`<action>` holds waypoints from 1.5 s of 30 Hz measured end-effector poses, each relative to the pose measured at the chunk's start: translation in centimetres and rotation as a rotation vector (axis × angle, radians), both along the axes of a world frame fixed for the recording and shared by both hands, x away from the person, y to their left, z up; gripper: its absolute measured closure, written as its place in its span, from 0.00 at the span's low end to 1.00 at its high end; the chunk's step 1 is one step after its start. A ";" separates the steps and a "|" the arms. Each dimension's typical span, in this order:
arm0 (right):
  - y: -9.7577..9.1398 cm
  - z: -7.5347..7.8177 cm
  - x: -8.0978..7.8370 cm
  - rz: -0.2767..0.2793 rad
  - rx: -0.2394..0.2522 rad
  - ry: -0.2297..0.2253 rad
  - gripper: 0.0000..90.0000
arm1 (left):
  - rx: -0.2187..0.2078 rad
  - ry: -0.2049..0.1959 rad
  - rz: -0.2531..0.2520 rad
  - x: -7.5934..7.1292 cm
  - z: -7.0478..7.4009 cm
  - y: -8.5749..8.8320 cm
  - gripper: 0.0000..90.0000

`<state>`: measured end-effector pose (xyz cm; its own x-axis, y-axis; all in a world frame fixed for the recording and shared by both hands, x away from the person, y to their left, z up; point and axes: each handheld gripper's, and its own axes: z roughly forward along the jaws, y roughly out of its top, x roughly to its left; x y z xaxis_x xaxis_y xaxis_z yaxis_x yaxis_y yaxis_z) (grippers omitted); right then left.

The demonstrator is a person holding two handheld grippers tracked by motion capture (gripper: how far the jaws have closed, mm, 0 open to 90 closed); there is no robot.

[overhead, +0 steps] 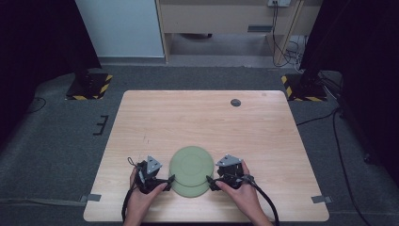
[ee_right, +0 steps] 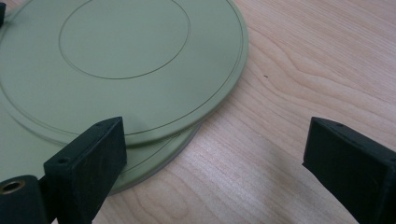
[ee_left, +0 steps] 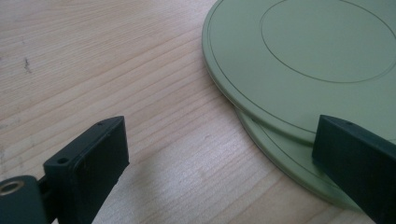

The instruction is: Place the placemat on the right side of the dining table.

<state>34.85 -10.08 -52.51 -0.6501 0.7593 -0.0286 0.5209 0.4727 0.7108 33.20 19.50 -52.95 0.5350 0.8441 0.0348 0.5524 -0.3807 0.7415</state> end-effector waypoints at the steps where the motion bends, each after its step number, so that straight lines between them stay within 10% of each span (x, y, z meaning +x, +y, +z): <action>1: 0.1 -0.1 0.0 -0.004 -0.002 -0.003 0.05 | 0.008 0.000 0.005 0.1 0.0 -0.1 0.03; 45: 0.2 1.1 0.2 -0.015 0.019 -0.023 0.11 | 0.005 -0.020 -0.001 -0.1 0.0 -0.6 0.03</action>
